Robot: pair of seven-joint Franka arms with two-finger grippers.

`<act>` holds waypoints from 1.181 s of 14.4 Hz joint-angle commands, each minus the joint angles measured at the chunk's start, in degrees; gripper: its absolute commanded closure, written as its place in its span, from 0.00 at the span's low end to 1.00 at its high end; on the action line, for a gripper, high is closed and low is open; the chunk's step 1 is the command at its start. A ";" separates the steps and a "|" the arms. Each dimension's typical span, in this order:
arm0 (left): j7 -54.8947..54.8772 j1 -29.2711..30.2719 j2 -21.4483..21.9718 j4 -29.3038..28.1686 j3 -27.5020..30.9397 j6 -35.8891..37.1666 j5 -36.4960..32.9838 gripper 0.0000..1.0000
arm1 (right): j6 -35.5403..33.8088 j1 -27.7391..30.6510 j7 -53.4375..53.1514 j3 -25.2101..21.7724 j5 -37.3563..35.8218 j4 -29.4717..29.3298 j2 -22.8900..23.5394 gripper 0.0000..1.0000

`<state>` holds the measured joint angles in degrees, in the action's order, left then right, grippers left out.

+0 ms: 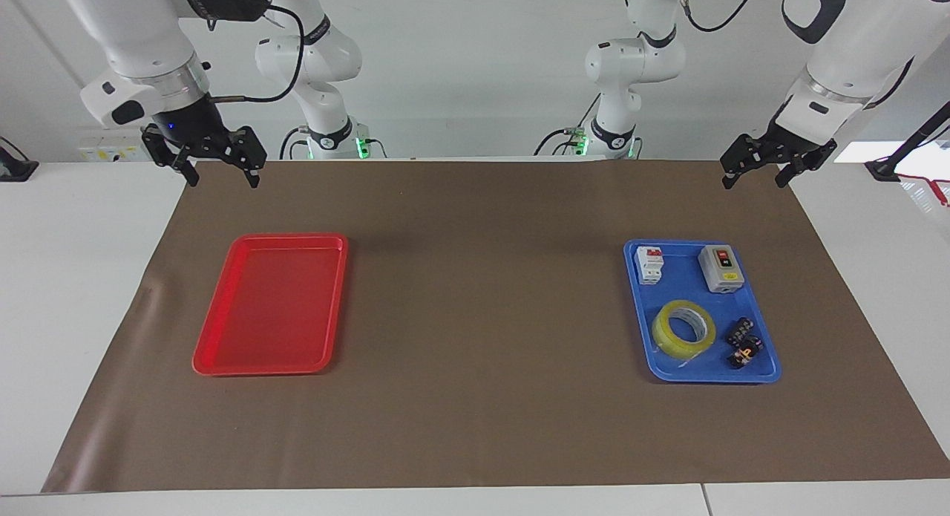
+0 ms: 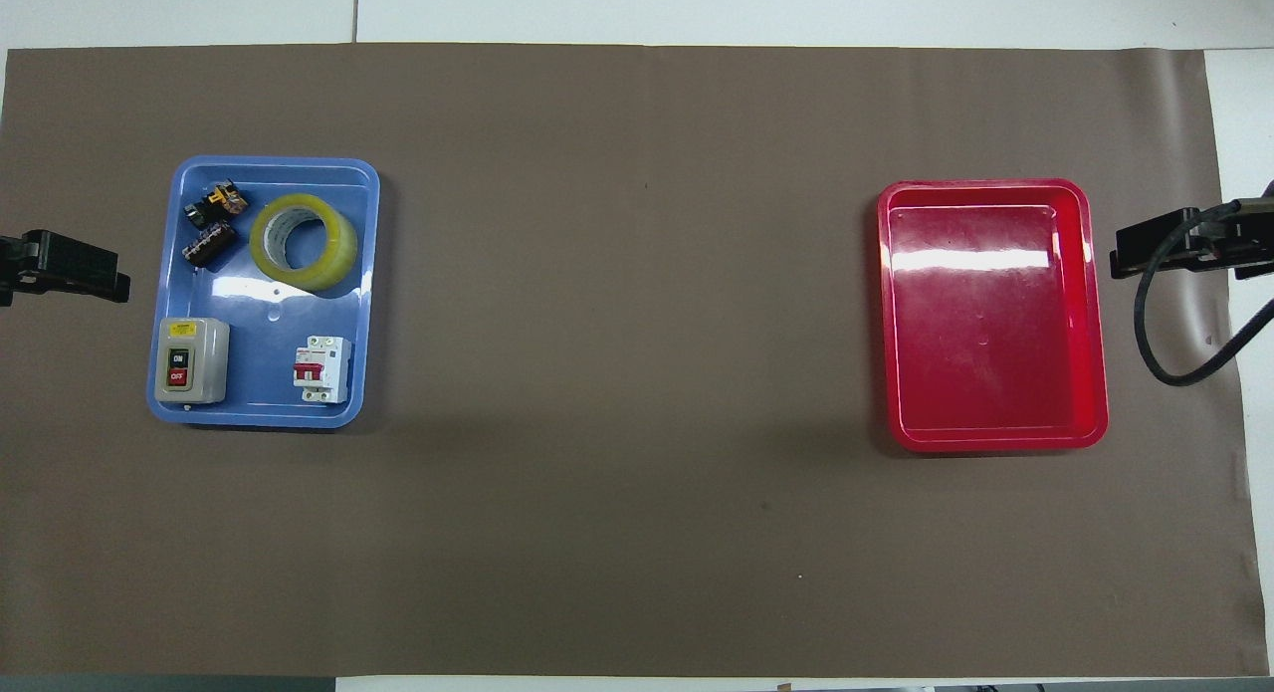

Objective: Place and move tape with both arms

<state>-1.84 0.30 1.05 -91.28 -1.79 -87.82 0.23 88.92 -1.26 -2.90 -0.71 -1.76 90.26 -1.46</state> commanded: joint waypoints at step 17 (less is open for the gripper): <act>-0.62 -0.21 0.09 -5.40 0.03 -11.04 0.65 0.00 | -1.11 0.03 -0.09 0.27 0.79 0.89 -0.91 0.00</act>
<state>-1.84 0.27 1.23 -94.62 -1.97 -95.69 0.23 88.65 -1.32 -2.90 -0.63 -1.75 90.27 -1.46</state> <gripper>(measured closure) 0.000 0.000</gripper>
